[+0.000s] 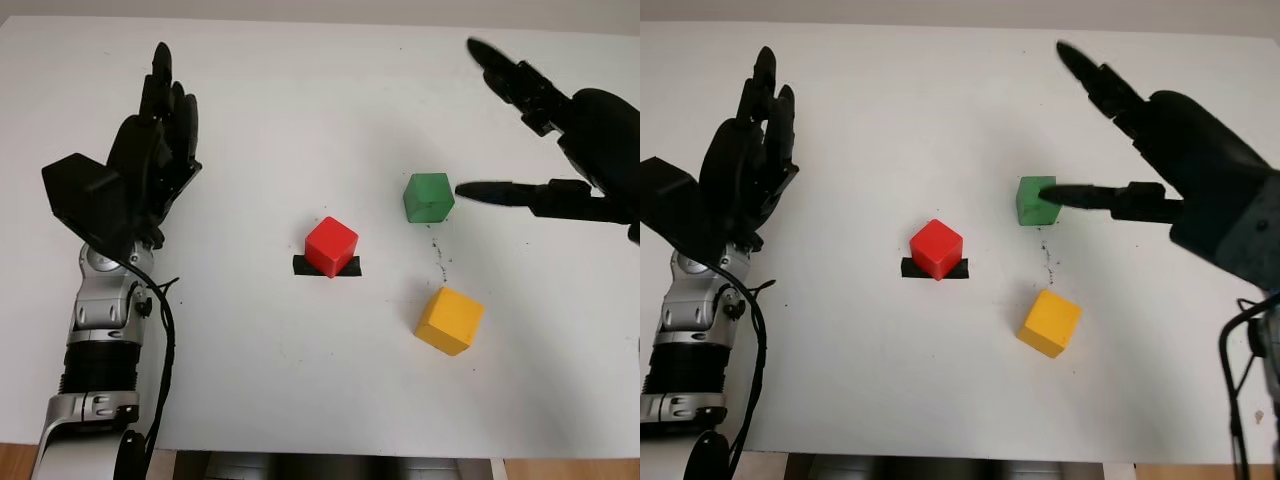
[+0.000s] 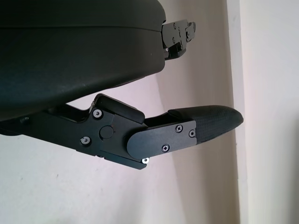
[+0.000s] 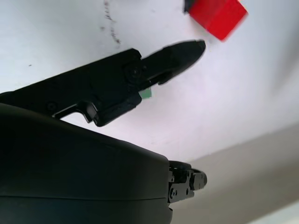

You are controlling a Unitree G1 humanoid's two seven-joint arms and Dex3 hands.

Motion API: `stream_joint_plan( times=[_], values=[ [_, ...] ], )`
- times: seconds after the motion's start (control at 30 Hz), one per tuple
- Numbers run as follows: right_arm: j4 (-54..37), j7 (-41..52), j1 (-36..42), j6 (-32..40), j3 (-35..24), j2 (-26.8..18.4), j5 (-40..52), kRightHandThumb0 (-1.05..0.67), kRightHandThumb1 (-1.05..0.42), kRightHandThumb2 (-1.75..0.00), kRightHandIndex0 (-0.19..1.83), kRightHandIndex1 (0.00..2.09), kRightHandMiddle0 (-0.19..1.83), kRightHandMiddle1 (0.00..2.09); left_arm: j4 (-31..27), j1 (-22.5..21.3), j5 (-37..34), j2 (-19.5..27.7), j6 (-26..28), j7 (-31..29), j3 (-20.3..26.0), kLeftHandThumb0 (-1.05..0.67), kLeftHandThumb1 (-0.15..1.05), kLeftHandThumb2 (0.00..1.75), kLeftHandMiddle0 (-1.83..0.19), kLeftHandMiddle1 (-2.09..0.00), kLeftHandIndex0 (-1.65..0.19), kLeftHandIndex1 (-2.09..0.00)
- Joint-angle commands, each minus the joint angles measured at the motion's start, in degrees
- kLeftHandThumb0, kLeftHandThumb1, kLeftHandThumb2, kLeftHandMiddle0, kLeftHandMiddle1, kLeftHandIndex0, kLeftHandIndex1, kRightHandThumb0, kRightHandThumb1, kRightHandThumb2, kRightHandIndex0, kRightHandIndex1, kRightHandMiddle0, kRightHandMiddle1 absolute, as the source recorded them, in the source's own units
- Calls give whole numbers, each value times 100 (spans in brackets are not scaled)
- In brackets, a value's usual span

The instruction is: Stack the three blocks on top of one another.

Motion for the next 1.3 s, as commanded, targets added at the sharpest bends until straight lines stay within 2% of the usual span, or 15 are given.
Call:
stream_joint_plan(
  times=[0.0, 0.07, 0.17, 0.27, 0.5, 0.67, 0.83, 0.93, 1.07, 1.27],
  values=[
    [-167, 266, -66, -109, 88, -370, -64, -65, -80, -3, 5, 8, 15, 9, 7, 120, -91, -19, 37, 9, 95, -77, 105, 66, 19, -3, 19, 0],
    [-204, 636, -189, -358, 230, -732, -170, -60, -77, -3, 6, 8, 17, 9, -4, 157, -145, -13, 53, 0, 130, -76, 105, 65, 19, -2, 19, 0],
    [-235, 1182, -396, -695, 450, -1214, -313, -58, -80, -5, 2, 6, 16, 7, -23, 184, -180, -11, 77, -2, 146, -75, 105, 64, 19, -2, 19, 0],
    [-215, 1474, -531, -1352, 595, -1456, -406, -58, -78, -5, 4, 6, 20, 8, -2, 187, -198, 7, 67, -34, 156, -75, 105, 64, 19, -2, 19, 0],
    [-480, 1875, -511, -2348, 613, -1819, -595, -59, -74, -4, 7, 7, 26, 8, 23, 192, -202, 56, 110, -159, 151, -75, 105, 64, 19, 0, 19, 0],
    [-463, 1929, -438, -2929, 626, -1883, -696, -57, -74, -5, 9, 7, 28, 7, 5, 204, -225, 98, 154, -259, 175, -75, 105, 64, 19, 0, 19, 0],
    [-676, 2058, -286, -2989, 533, -1895, -590, -55, -76, -6, 10, 7, 30, 7, -10, 211, -194, 133, 161, -290, 170, -75, 105, 64, 19, 0, 19, 0],
    [-859, 2089, 34, -3058, 377, -1877, -560, -56, -76, -6, 10, 6, 32, 7, -25, 210, -179, 105, 175, -228, 163, -75, 105, 64, 19, 0, 19, 0],
    [-752, 1708, 640, -3548, 125, -1556, -600, -56, -74, -5, 13, 7, 38, 9, -43, 235, -134, 139, 214, -232, 121, -76, 105, 64, 19, 0, 19, 0],
    [-582, 1327, 1234, -4070, -5, -1432, -1042, -52, -77, -6, 11, 6, 42, 8, -110, 287, -121, 149, 234, -207, 129, -76, 105, 63, 19, 0, 19, 0]
  ],
)
